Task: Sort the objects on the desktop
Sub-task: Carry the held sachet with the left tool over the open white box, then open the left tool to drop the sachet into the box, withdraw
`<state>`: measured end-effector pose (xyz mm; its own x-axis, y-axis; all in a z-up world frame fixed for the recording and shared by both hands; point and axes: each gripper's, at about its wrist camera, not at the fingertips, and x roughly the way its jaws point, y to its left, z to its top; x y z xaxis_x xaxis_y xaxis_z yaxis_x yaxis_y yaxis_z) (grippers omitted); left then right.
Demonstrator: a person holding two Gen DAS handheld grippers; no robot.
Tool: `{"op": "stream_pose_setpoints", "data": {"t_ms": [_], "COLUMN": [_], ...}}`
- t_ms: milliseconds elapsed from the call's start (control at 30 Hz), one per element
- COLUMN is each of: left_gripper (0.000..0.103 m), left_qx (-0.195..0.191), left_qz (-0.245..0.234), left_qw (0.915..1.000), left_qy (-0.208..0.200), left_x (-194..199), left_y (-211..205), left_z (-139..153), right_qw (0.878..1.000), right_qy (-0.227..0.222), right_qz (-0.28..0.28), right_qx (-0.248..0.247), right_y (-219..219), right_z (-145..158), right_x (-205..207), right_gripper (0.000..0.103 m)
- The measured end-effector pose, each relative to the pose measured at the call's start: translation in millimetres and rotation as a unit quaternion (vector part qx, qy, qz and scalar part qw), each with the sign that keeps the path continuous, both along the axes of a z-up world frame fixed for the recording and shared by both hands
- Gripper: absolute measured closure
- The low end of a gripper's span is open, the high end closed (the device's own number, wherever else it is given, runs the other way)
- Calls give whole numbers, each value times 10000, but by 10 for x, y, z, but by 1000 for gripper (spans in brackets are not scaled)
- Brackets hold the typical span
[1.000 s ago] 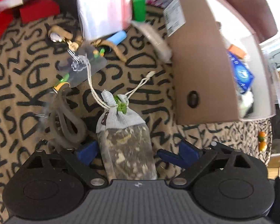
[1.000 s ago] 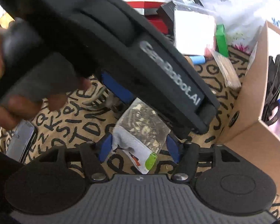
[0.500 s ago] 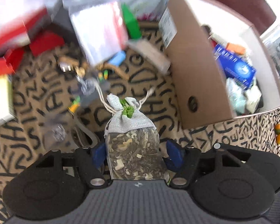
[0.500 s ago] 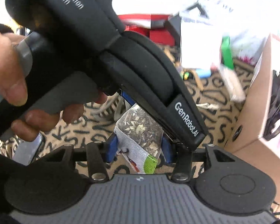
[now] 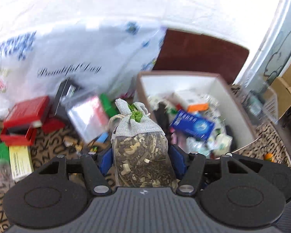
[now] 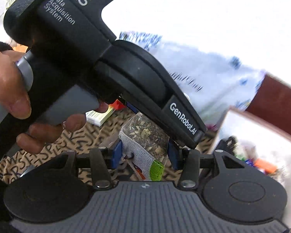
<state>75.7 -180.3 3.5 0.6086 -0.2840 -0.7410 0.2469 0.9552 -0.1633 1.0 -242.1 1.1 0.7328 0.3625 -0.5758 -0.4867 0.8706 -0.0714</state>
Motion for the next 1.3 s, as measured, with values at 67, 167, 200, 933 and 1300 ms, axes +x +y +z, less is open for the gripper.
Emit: {"op": "stream_pose_setpoints", "data": {"t_ms": [67, 167, 200, 933, 1300], "left_gripper": [39, 39, 39, 37, 2], "left_qx": [-35, -98, -125, -12, -211], "left_qz": [-59, -159, -190, -789, -612], "left_qw": [9999, 9996, 9995, 9969, 9949], "left_qy": [-97, -211, -237, -56, 770], "left_x": [-4, -4, 5, 894, 1167], "left_y": [-98, -264, -325, -1246, -1138], "left_z": [91, 151, 164, -108, -459], "right_qw": [9999, 9994, 9991, 9946, 9854], "right_qy": [-132, -271, -311, -169, 753], "right_qz": [-75, -229, -293, -1025, -1522], "right_qx": [-30, -64, -74, -24, -95], "right_y": [-72, -188, -232, -908, -691], "right_z": [73, 153, 177, 4, -422], "right_x": [-44, -92, -106, 505, 1043], "right_gripper": [55, 55, 55, 55, 13]}}
